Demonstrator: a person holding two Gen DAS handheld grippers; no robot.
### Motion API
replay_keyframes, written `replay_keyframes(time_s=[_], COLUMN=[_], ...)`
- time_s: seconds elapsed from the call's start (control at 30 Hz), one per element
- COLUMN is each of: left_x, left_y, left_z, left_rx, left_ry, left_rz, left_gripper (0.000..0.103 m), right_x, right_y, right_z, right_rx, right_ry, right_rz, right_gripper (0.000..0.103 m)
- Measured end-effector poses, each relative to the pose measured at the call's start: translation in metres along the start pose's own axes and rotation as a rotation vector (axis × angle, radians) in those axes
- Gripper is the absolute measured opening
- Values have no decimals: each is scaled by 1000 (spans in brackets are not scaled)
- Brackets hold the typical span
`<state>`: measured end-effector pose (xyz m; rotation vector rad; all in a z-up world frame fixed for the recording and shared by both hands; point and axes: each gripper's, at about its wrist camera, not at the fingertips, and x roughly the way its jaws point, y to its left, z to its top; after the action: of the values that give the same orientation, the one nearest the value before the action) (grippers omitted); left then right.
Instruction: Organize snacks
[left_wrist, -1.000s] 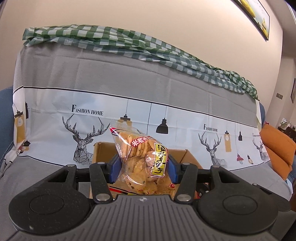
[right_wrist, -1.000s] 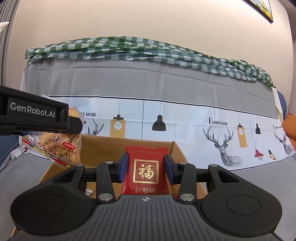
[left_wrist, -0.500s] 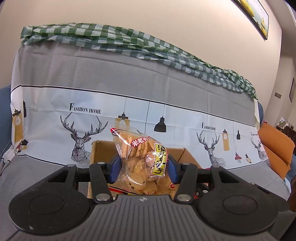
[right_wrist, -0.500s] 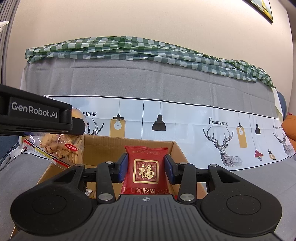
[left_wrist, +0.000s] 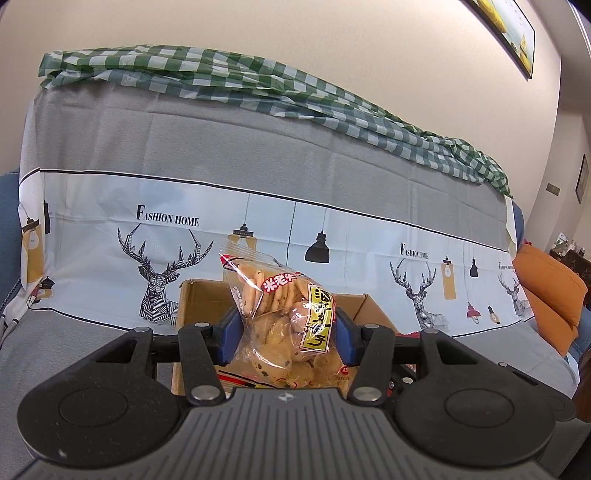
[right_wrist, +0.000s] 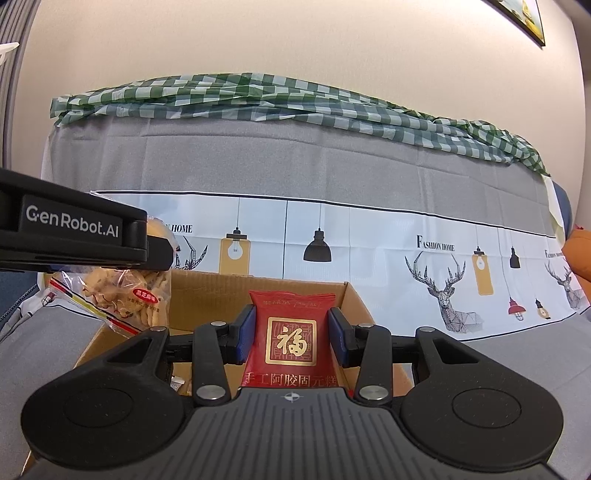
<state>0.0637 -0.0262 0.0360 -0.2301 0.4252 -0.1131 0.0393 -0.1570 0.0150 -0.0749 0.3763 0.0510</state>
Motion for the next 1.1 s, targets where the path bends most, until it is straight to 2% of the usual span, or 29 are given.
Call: replay_keyframes(time_s=[0.27,0.3,0.33,0.4,0.43,0.53,0.7,0.77,0.87,0.97,1.03,1.1], left_x=[-1,-2,-3,-7,-9,-14,-28,-34,-43,-52,-57,-64], left_y=[-1,-2,-1,-1,0,3,4,6,11,19,24,26], left_z=[-1,-1,0,1,2,4,7,8,11,17,21,21], left_rx=[3,3,1,-3,-4,-16,24,37,24,-14,-25,-42], left_ry=[-3,-9,-19,-56,-63,-87,-142,-155,-161,-162,-135,-92], left_rz=[-19,-23,-22,-20,-22,-25,-4,21,42,63,60,95], left_gripper=[57,62,77,87,87,89,91,96,99,102,102,102], right_x=[0,0,1,4,4,6,4,1,-4,-6,-13,-27], right_y=[0,1,1,2,2,-2,-3,-6,-11,-21,-28,-36], right_z=[0,1,1,0,0,0,3,8,14,21,22,19], right_rx=[-1,-3,-8,-18,-14,1,18,34,65,119,135,137], right_ry=[1,4,10,24,24,30,32,35,65,143,177,186], right_rz=[-2,-4,-10,-40,-50,-50,-50,-37,-22,-17,-27,-39], right_gripper=[43,44,44,59,69,71,87,100,102,102,102,102])
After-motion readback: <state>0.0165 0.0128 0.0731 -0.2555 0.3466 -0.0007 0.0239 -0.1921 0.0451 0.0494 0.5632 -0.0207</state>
